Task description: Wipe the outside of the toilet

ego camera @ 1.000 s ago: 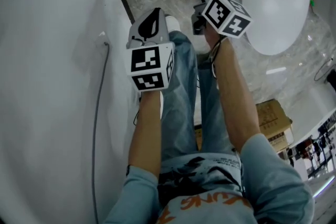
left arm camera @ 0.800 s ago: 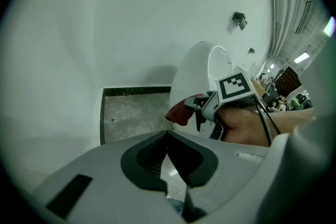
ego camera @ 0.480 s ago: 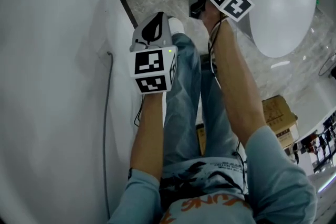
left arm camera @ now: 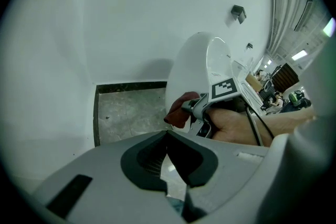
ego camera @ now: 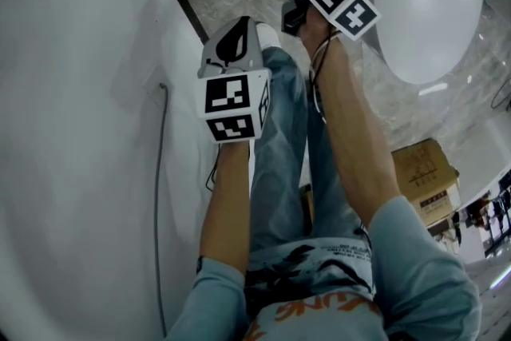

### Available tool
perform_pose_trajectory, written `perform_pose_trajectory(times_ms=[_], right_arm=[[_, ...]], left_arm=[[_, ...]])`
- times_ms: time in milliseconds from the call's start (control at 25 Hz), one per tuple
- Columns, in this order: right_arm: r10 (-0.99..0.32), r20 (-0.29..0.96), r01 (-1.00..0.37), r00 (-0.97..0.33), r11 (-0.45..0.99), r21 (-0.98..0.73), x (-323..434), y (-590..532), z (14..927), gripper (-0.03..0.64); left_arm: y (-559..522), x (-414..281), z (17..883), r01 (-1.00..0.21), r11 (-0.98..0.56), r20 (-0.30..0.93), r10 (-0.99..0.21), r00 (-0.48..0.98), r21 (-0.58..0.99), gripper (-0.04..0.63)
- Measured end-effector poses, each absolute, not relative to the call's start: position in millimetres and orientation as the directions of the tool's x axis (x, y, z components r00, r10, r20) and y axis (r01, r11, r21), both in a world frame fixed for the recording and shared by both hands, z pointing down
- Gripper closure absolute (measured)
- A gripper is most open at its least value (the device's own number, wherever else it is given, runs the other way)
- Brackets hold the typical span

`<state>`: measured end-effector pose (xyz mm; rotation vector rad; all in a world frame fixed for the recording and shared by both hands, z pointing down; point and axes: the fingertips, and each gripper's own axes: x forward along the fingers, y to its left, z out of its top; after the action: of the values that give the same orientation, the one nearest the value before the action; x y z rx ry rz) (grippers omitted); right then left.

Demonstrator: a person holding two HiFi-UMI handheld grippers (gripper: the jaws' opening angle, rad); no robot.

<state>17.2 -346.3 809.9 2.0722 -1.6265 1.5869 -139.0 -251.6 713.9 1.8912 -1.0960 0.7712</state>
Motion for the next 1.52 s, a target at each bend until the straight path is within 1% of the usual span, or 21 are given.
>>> perform_pose_trajectory(times_ms=[280, 800, 1520], right_arm=[[-0.654, 0.752, -0.726, -0.075, -0.481, -0.491, 32.5, -312.7, 816.3, 0.543], [-0.631, 0.773, -0.719, -0.068, -0.506, -0.477, 55.5, -252.2, 817.2, 0.541], [-0.606, 0.79, -0.718, -0.095, -0.508, -0.476, 95.6, -142.8, 818.3, 0.543]], left_arm=[[-240.9, -126.0, 712.0, -0.891, -0.316, 0.807, -0.398, 0.437, 0.326, 0.6], [-212.1, -111.2, 703.7, -0.892, -0.332, 0.805, -0.41, 0.429, 0.306, 0.6], [-127.0, -62.7, 697.5, -0.892, -0.345, 0.795, -0.432, 0.427, 0.292, 0.6]])
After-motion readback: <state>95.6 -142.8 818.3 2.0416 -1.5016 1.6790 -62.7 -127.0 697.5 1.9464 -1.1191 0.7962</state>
